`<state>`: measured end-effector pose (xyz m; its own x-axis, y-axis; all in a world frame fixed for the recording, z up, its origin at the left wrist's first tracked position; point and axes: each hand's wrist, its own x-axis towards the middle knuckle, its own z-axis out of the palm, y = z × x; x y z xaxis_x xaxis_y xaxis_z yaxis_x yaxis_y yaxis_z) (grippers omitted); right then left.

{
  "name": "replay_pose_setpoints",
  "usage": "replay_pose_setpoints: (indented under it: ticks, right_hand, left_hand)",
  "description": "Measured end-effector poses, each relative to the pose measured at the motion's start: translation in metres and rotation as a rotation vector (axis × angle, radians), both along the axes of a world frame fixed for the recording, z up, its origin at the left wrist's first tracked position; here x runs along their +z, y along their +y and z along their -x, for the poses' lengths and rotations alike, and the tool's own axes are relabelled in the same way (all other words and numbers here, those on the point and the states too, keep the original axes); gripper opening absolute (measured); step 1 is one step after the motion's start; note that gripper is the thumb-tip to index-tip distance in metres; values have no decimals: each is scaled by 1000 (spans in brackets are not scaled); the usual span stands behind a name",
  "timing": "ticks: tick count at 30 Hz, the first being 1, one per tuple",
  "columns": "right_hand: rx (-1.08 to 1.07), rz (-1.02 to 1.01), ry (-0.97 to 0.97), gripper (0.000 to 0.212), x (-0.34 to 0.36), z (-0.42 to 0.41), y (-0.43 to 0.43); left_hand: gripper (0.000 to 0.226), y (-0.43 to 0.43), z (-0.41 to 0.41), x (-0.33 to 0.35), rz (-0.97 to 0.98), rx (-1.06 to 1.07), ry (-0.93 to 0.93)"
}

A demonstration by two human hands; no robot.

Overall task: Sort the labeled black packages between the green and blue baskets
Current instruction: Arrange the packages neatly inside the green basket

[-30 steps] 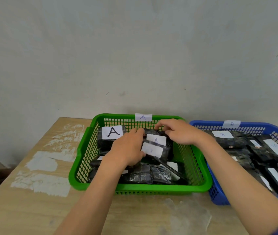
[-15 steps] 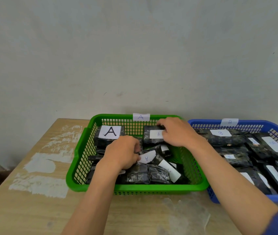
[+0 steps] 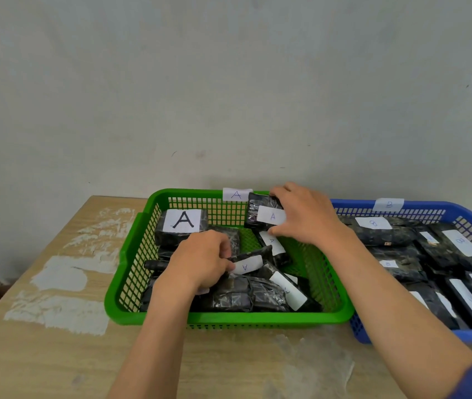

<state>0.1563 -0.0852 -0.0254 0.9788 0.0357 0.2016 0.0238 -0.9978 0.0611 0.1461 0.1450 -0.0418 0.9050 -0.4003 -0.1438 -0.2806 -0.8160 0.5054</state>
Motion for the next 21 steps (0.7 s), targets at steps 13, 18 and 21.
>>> replay_pose_setpoints:
  ticks: [13, 18, 21]
  right_hand:
    - [18, -178, 383, 89, -9, -4, -2]
    - [74, -531, 174, 80, -3, -3, -6]
    - [154, -681, 144, 78, -2, 1, 0]
  left_hand:
    - [14, 44, -15, 11, 295, 63, 116]
    - [14, 52, -19, 12, 404, 179, 141]
    - [8, 57, -22, 15, 546, 276, 95]
